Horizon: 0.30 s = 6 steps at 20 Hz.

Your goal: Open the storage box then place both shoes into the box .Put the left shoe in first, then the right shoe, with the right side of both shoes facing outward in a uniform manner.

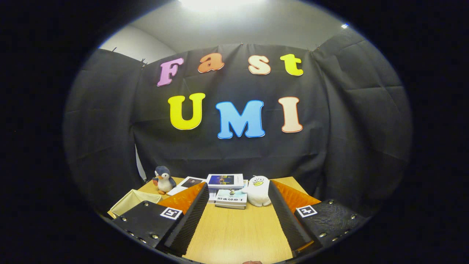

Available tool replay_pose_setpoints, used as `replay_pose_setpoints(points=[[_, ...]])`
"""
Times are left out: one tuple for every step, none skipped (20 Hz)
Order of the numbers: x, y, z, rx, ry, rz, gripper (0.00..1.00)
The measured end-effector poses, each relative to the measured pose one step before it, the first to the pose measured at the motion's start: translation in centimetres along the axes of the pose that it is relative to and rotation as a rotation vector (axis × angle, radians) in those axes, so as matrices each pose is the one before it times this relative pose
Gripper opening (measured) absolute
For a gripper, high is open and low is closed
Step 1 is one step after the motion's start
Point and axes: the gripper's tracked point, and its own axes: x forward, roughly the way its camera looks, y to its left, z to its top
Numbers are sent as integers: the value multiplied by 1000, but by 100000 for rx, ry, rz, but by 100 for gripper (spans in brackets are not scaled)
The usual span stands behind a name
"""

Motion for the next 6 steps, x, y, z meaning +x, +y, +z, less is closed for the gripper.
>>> replay_pose_setpoints(points=[[-251,-259,136,857,-1154,-691,97],[22,-159,-3,736,-623,-13,98],[21,-92,116,715,-876,-156,98],[39,-184,107,254,-1079,-613,97],[131,-260,265,-294,-1228,-1048,98],[-5,-268,267,-310,-1877,-1016,97]])
